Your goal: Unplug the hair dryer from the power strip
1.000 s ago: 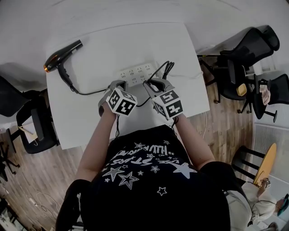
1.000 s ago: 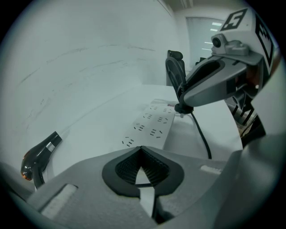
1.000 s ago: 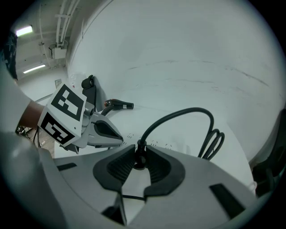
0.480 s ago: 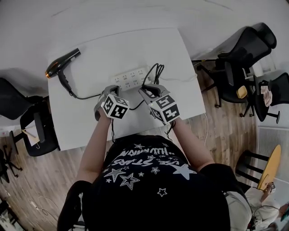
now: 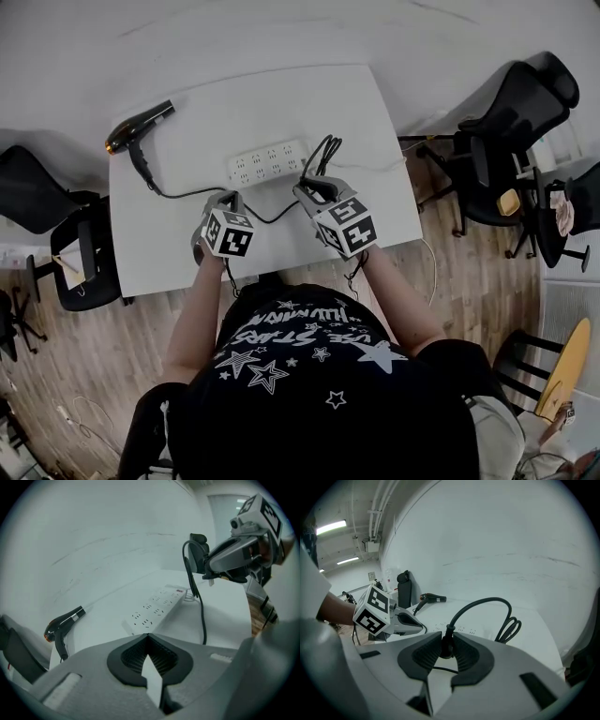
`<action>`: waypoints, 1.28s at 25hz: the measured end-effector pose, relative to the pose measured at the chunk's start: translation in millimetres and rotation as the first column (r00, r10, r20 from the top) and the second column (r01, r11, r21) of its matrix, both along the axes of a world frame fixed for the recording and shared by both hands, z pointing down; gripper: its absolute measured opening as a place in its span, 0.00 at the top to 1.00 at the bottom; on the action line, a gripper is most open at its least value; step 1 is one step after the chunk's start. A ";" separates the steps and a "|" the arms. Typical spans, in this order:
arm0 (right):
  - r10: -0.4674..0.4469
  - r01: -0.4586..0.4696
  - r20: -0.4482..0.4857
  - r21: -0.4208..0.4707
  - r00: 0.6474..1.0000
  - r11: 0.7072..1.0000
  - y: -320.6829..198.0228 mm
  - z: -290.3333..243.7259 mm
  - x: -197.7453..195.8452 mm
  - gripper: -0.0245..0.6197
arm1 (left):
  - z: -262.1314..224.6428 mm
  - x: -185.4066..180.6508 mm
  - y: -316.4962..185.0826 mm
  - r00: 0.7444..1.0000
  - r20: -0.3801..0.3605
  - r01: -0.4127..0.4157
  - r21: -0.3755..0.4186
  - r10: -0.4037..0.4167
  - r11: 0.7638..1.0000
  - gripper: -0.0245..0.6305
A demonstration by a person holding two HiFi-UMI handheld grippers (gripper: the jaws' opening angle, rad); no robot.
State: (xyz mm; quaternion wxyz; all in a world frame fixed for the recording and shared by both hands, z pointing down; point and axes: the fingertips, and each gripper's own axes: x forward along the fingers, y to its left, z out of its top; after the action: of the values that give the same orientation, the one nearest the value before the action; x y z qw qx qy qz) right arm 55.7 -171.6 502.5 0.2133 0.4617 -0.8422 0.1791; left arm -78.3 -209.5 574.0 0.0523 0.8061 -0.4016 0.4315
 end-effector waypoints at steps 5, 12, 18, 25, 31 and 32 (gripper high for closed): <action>-0.004 0.004 0.017 0.011 1.000 1.000 19.6 0.2 4.6 0.83 | -5.1 0.3 31.3 0.997 -0.057 0.052 -0.010 -0.053 0.999 0.95; -0.004 0.003 0.048 0.018 0.999 1.000 54.6 0.4 16.4 0.83 | -12.8 3.8 75.2 0.990 -0.102 0.092 0.001 -0.092 0.996 0.95; -0.004 0.002 0.060 0.019 0.998 1.000 91.0 3.0 29.4 0.84 | -16.2 10.5 119.5 0.985 -0.125 0.123 -0.001 -0.122 0.992 0.95; 0.007 -0.008 0.114 0.005 0.993 1.000 128.0 4.3 39.8 0.84 | -20.4 13.7 162.4 0.979 -0.137 0.149 -0.003 -0.148 0.989 0.95; 0.007 -0.002 0.132 -0.034 0.991 0.999 164.2 20.8 48.1 0.84 | -18.3 17.3 194.2 0.966 -0.184 0.182 -0.011 -0.181 0.983 0.95; 0.006 0.000 0.134 -0.041 0.991 0.999 169.8 24.0 49.6 0.84 | -18.1 18.6 200.0 0.961 -0.199 0.193 -0.016 -0.192 0.981 0.95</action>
State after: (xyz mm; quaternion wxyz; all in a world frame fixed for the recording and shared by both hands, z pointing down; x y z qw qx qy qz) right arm 105.3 -1.8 526.5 0.1654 0.4453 -0.8501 0.2274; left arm -59.7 -9.6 555.8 0.1327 0.8026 -0.4715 0.3406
